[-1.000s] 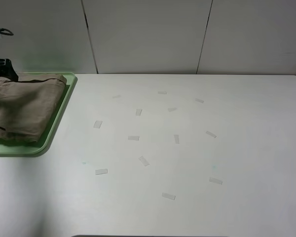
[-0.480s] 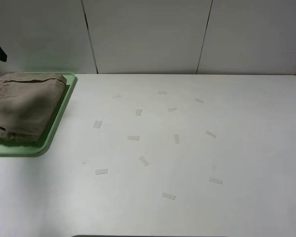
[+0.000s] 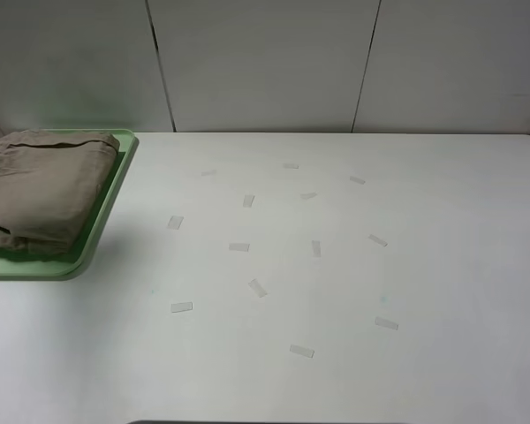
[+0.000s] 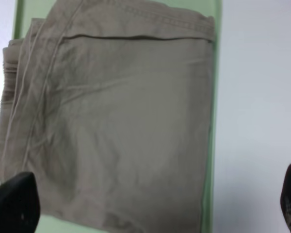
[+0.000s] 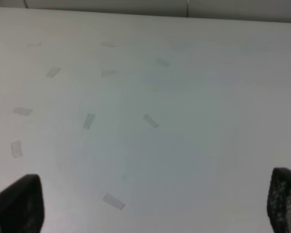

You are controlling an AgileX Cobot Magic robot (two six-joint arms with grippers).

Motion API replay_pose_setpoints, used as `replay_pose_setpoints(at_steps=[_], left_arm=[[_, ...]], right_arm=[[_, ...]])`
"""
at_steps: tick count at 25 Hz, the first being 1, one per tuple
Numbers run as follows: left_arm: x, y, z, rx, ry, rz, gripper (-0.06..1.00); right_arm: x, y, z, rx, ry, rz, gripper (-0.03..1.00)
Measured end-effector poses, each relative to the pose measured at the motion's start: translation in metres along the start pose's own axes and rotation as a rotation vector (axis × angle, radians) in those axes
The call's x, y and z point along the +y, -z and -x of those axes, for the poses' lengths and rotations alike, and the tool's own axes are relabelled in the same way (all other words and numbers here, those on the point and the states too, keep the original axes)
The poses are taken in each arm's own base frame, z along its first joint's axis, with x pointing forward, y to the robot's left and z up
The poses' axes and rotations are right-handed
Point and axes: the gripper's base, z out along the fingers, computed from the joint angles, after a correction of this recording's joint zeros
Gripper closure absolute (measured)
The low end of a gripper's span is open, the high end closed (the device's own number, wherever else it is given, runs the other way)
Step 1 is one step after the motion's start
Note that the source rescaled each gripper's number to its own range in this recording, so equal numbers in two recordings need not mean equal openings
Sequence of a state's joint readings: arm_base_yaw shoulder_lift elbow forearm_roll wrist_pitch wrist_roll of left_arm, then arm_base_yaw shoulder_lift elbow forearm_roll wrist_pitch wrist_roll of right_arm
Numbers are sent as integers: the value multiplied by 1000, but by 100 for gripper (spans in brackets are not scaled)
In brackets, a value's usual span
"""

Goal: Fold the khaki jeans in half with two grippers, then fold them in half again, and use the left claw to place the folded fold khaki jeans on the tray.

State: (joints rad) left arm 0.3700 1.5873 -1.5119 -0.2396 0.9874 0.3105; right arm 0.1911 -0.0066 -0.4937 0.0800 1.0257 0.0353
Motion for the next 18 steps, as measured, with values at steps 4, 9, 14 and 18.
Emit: replay_pose_setpoints(at_steps=[4, 9, 14, 18], left_arm=[[-25, 38, -12, -15, -72, 16, -5], [-58, 75, -32, -5, -143, 13, -5], [-73, 100, -48, -64, -162, 19, -4], [-77, 114, -76, -82, -168, 19, -4]], right_arm=[[0, 0, 0, 0, 0, 0, -3], [0, 0, 0, 0, 0, 1, -3], [0, 0, 0, 0, 0, 1, -3], [0, 0, 0, 0, 0, 1, -3]])
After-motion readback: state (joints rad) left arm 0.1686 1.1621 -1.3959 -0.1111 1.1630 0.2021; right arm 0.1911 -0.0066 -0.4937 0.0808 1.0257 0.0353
